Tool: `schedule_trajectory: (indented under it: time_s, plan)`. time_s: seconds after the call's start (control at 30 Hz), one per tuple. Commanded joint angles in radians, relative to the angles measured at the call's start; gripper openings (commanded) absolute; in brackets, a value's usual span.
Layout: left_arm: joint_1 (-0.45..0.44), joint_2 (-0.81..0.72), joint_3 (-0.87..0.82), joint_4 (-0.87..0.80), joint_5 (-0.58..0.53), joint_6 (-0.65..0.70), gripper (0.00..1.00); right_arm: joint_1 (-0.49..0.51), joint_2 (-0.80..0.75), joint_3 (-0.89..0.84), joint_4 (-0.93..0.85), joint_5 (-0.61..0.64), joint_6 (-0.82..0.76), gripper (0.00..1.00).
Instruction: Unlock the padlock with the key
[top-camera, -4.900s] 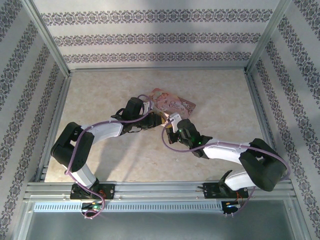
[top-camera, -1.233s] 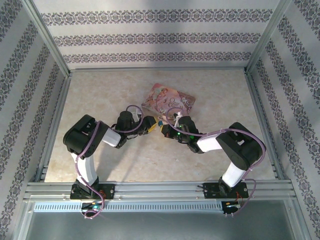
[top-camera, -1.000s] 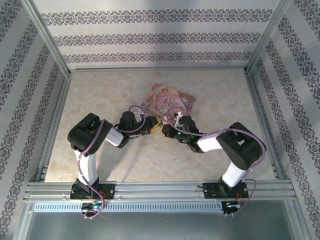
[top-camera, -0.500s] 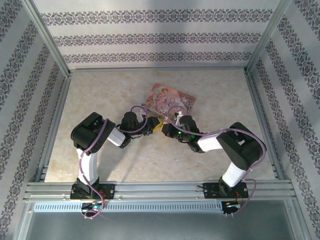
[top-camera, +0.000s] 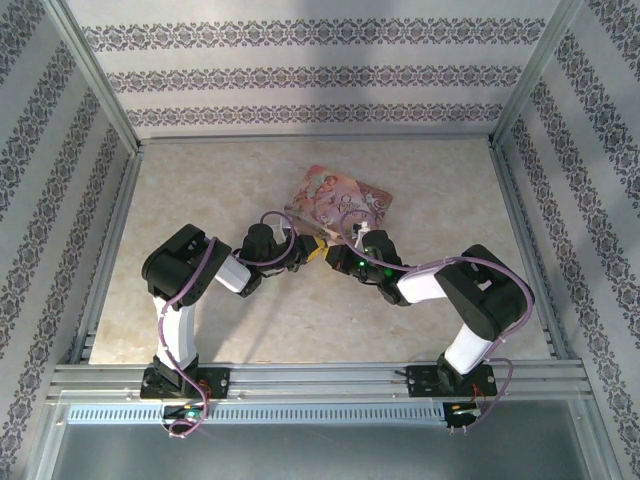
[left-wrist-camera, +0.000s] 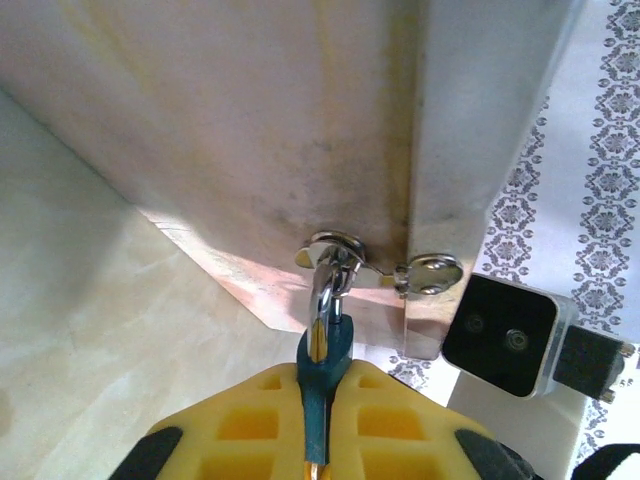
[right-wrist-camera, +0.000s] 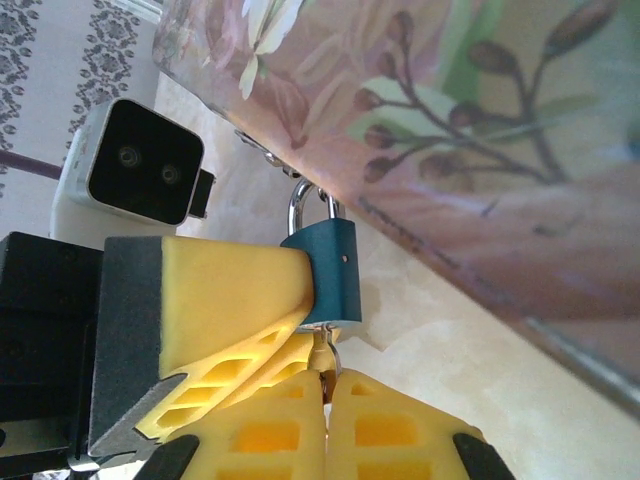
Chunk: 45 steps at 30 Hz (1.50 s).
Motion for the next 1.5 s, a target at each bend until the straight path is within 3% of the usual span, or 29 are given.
schedule_trajectory:
  time_s: [0.0,0.2,0.33,0.5,0.6,0.7,0.87,1.03,1.2,1.37,1.47]
  plan:
    - [-0.012,-0.028,0.005,0.038,-0.029,0.014,0.05,-0.011,-0.03,-0.029,0.031,-0.032,0.016,0.09]
    - [-0.013,-0.086,0.007,-0.021,-0.038,0.042,0.04,-0.043,-0.117,-0.083,0.006,-0.008,-0.024,0.22]
    - [-0.019,-0.138,0.011,-0.083,-0.047,0.063,0.04,-0.058,-0.239,-0.105,-0.122,0.027,-0.138,0.27]
    - [-0.03,-0.194,0.028,-0.183,-0.065,0.084,0.04,-0.033,-0.45,-0.076,-0.391,0.119,-0.406,0.3]
    - [-0.034,-0.214,0.04,-0.224,-0.071,0.088,0.04,0.027,-0.6,-0.046,-0.558,0.272,-0.609,0.35]
    - [-0.039,-0.228,0.047,-0.259,-0.081,0.081,0.05,0.092,-0.739,-0.033,-0.639,0.389,-0.812,0.45]
    - [-0.055,-0.252,0.071,-0.319,-0.091,0.075,0.05,0.168,-0.858,-0.037,-0.659,0.481,-1.083,0.65]
    - [-0.065,-0.281,0.077,-0.362,-0.11,0.069,0.04,0.267,-0.845,-0.02,-0.67,0.551,-1.38,0.76]
    - [-0.067,-0.305,0.073,-0.393,-0.132,0.088,0.03,0.335,-0.76,-0.015,-0.653,0.611,-1.697,0.94]
    - [-0.072,-0.307,0.078,-0.376,-0.127,0.075,0.02,0.338,-0.646,0.034,-0.659,0.648,-1.818,0.94]
    - [-0.076,-0.311,0.085,-0.383,-0.125,0.086,0.01,0.332,-0.576,0.062,-0.638,0.658,-1.834,0.87]
